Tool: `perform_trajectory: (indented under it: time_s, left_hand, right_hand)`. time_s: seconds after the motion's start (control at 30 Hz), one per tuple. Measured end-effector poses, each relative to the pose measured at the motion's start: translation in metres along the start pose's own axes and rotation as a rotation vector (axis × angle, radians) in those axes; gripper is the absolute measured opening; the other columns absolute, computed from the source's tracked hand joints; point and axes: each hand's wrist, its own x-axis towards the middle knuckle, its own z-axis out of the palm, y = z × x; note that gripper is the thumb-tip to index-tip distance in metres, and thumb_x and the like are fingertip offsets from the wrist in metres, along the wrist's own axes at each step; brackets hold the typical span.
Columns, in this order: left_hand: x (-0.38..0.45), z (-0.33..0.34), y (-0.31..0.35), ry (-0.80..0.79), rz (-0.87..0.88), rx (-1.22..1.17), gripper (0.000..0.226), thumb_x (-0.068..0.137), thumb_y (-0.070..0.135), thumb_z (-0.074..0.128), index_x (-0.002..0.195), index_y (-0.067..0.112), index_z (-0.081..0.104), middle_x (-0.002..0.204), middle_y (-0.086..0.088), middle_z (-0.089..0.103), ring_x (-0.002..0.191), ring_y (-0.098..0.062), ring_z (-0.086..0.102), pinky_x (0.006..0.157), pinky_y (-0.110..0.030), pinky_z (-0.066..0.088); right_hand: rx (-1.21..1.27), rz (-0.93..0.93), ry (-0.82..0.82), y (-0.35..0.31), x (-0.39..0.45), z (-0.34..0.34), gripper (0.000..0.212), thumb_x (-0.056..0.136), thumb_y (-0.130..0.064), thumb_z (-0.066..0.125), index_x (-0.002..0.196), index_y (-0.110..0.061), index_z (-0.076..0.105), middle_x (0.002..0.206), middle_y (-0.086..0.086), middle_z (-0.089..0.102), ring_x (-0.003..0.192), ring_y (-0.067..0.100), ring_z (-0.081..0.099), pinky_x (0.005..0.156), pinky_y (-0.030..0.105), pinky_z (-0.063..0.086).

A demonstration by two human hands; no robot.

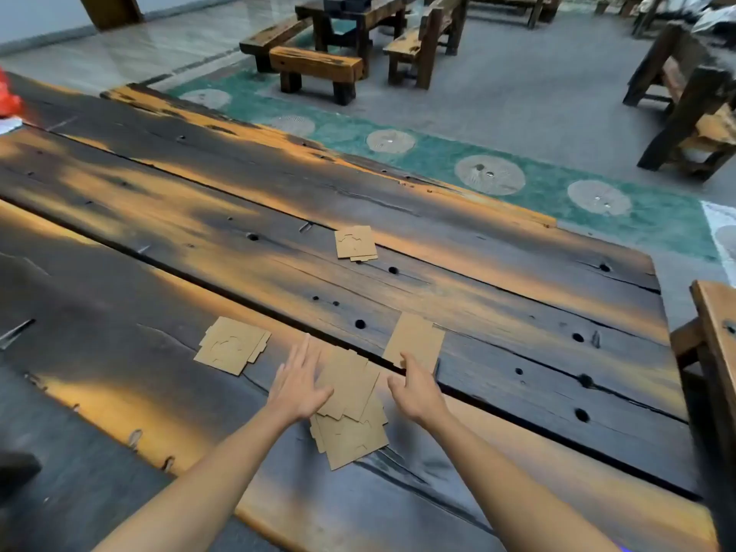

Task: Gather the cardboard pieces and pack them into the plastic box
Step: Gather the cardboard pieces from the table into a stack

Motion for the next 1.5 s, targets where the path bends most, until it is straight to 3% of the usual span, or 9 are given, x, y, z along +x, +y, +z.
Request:
perform_trajectory:
  time_s: [0.27, 0.5, 0.67, 0.83, 0.97, 1.07, 1.17, 1.33, 1.5]
  left_hand:
    - [0.01, 0.03, -0.013, -0.233, -0.072, -0.086, 0.099, 0.083, 0.035, 0.069, 0.163, 0.028, 0.012, 0.174, -0.007, -0.003, 0.154, -0.034, 0.026, 0.117, -0.047, 0.039]
    - [0.025, 0.05, -0.03, -0.339, -0.132, -0.225, 0.101, 0.082, 0.029, 0.072, 0.164, 0.02, 0.013, 0.17, -0.008, 0.02, 0.153, -0.036, 0.026, 0.121, -0.041, 0.029]
    - [0.032, 0.047, -0.037, -0.285, -0.211, -0.404, 0.085, 0.082, 0.017, 0.068, 0.159, 0.011, 0.033, 0.159, -0.008, 0.046, 0.146, -0.029, 0.041, 0.118, -0.037, 0.037]
    - [0.039, 0.025, -0.05, -0.239, -0.204, -0.547, 0.068, 0.082, 0.0, 0.054, 0.149, 0.015, 0.052, 0.13, -0.004, 0.07, 0.12, -0.019, 0.063, 0.098, -0.025, 0.05]
    - [0.047, -0.006, -0.068, -0.16, -0.119, -0.613, 0.058, 0.086, -0.009, 0.048, 0.135, 0.017, 0.067, 0.1, 0.006, 0.066, 0.087, -0.001, 0.062, 0.067, -0.006, 0.046]
    - [0.052, -0.032, -0.079, -0.182, -0.015, -0.641, 0.059, 0.089, -0.011, 0.043, 0.132, 0.02, 0.069, 0.11, -0.004, 0.064, 0.09, -0.007, 0.061, 0.068, -0.008, 0.046]
    - [0.057, -0.054, -0.089, -0.126, 0.039, -0.723, 0.043, 0.093, -0.008, 0.058, 0.126, 0.014, 0.073, 0.114, -0.008, 0.068, 0.097, -0.012, 0.064, 0.078, -0.003, 0.047]
    - [0.063, -0.078, -0.107, -0.003, -0.026, -0.907, 0.023, 0.088, 0.002, 0.076, 0.109, 0.012, 0.077, 0.097, -0.001, 0.077, 0.092, -0.013, 0.069, 0.078, -0.005, 0.05]
    - [0.067, -0.089, -0.138, 0.026, -0.086, -1.054, 0.016, 0.086, 0.009, 0.079, 0.092, 0.024, 0.079, 0.085, 0.009, 0.081, 0.083, 0.001, 0.07, 0.071, -0.009, 0.053]
  right_hand:
    - [0.307, 0.263, -0.139, -0.001, 0.008, 0.049, 0.046, 0.1, -0.015, 0.051, 0.145, -0.008, 0.044, 0.118, 0.005, 0.06, 0.114, 0.021, 0.057, 0.1, 0.031, 0.047]
    - [0.427, 0.472, -0.076, -0.005, 0.02, 0.084, 0.045, 0.098, -0.014, 0.051, 0.143, -0.012, 0.046, 0.139, 0.008, 0.058, 0.127, 0.024, 0.055, 0.107, 0.032, 0.043]
    - [0.629, 0.59, 0.028, -0.007, 0.021, 0.101, 0.047, 0.092, -0.007, 0.056, 0.138, -0.016, 0.051, 0.123, 0.004, 0.066, 0.109, 0.019, 0.062, 0.086, 0.03, 0.048]
    - [0.685, 0.404, 0.075, -0.014, 0.018, 0.094, 0.056, 0.089, 0.016, 0.051, 0.133, -0.02, 0.054, 0.11, 0.001, 0.065, 0.101, 0.02, 0.061, 0.083, 0.025, 0.053]
    - [0.532, 0.207, 0.163, -0.028, 0.018, 0.084, 0.047, 0.087, 0.02, 0.051, 0.111, -0.016, 0.07, 0.109, 0.005, 0.067, 0.095, 0.02, 0.062, 0.08, 0.013, 0.051]
    - [0.467, 0.109, 0.196, -0.037, 0.021, 0.075, 0.034, 0.09, 0.006, 0.066, 0.112, -0.018, 0.075, 0.113, 0.003, 0.07, 0.1, 0.012, 0.067, 0.088, 0.015, 0.05]
    - [0.499, 0.037, 0.281, -0.056, 0.026, 0.068, 0.032, 0.092, 0.0, 0.067, 0.104, -0.028, 0.078, 0.108, -0.005, 0.07, 0.098, 0.003, 0.068, 0.085, 0.01, 0.05]
    - [0.661, 0.022, 0.299, -0.097, 0.041, 0.069, 0.017, 0.091, -0.013, 0.074, 0.092, -0.03, 0.08, 0.098, -0.006, 0.076, 0.095, 0.003, 0.07, 0.082, 0.011, 0.052]
    - [0.8, 0.043, 0.187, -0.13, 0.056, 0.082, 0.017, 0.093, -0.012, 0.071, 0.109, -0.014, 0.079, 0.103, -0.003, 0.081, 0.097, 0.008, 0.073, 0.084, 0.02, 0.056]
